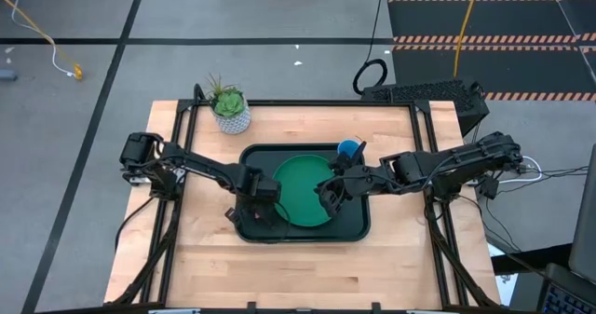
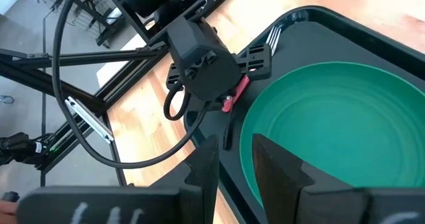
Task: Pick and place plate/cup/fork/spoon on tray
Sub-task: Put the black spoon on the dark green serving tray to the right of the pink fork
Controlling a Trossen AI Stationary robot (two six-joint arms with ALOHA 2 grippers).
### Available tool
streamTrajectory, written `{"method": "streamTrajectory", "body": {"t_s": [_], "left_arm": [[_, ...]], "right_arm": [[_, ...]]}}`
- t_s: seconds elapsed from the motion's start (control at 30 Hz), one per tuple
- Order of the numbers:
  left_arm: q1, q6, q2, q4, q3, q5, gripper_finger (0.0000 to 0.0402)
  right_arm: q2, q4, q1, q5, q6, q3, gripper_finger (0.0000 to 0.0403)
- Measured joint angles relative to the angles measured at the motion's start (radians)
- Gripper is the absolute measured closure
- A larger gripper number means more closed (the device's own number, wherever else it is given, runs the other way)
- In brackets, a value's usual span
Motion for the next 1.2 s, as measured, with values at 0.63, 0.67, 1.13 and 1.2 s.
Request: {"method": "streamTrajectory", "body": {"t_s": [0.63,0.67,1.13,1.2], "left_arm": [[-0.001,-0.066,-0.001,-0.043,0.124,-0.192,0.0401],[-0.001,-0.053,-0.001,-0.025,0.123,-0.203,0.0401],[0.0,0.043,-0.002,0.104,-0.045,-0.141,0.0358],[0.0,0.026,-0.002,0.09,-0.054,-0.13,0.0348]], "right_arm": [[0.0,0.004,0.0,-0.002,-0.026,0.0,0.0321],[0.0,0.004,0.0,-0.003,-0.025,0.0,0.0321],[0.0,-0.005,0.026,-0.005,0.018,0.0,0.0321],[0.0,-0.005,0.024,-0.002,0.018,0.0,0.0321]]}}
